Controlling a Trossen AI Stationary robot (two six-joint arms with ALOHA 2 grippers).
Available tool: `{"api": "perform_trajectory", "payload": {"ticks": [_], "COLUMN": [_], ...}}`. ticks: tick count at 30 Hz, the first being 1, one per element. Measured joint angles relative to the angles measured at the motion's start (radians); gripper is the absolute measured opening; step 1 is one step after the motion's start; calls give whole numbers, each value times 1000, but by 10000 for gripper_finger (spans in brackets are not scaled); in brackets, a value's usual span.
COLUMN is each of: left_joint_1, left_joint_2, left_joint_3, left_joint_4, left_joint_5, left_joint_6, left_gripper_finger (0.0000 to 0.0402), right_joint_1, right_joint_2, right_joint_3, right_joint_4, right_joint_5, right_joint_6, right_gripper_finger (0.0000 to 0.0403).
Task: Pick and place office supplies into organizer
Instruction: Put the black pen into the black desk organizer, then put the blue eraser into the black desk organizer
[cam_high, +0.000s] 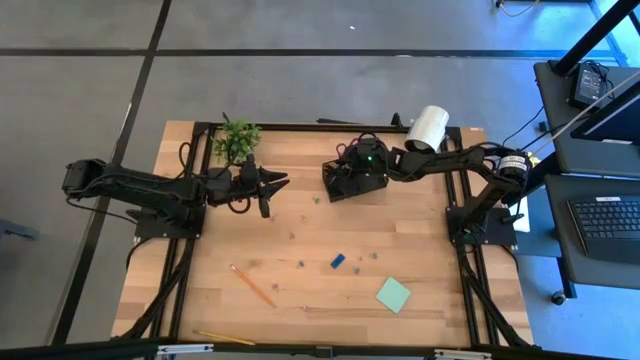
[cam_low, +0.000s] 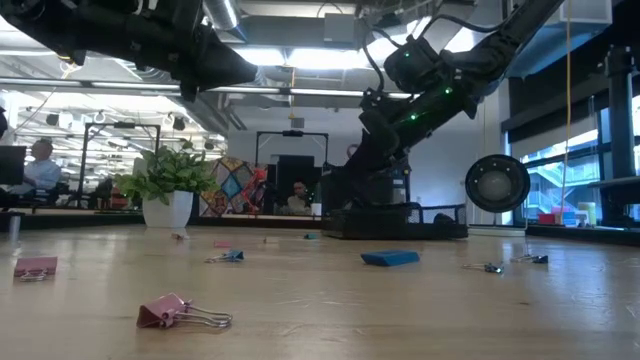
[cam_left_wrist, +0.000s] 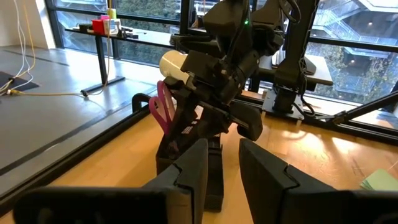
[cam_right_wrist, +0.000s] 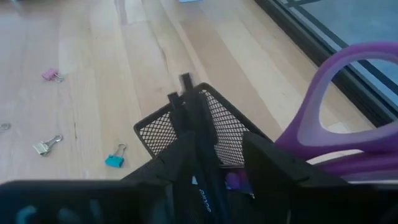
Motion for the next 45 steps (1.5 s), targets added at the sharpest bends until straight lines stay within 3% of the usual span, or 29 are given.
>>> {"api": "perform_trajectory", "payload": {"ticks": [6, 11, 18, 22, 27, 33, 45], "left_joint_1": [0, 0, 0, 0, 0, 0, 0], "left_joint_2": [0, 0, 0, 0, 0, 0, 0], "left_joint_3": [0, 0, 0, -1, -1, -1, -1], "left_joint_4": [0, -1, -33, -44, -54, -53, -53], "left_joint_5": [0, 0, 0, 4, 27, 27, 26], "left_joint_6": [0, 0, -1, -1, -1, -1, 77], "left_gripper_finger": [86, 86, 86, 86, 86, 86, 86], "right_joint_1": [0, 3, 6, 27, 106, 239, 501], "right_joint_2": [-1, -39, -182, -278, -371, -395, -267], "right_joint_3": [28, 67, 144, 189, 199, 199, 199], "right_joint_4": [-17, -85, -343, -513, -604, -611, -585], "right_joint_5": [4, 4, 11, -44, -148, -159, -14], "right_joint_6": [43, 45, 54, 96, 98, 72, -21], "right_gripper_finger": [183, 190, 190, 190, 190, 190, 190]}}
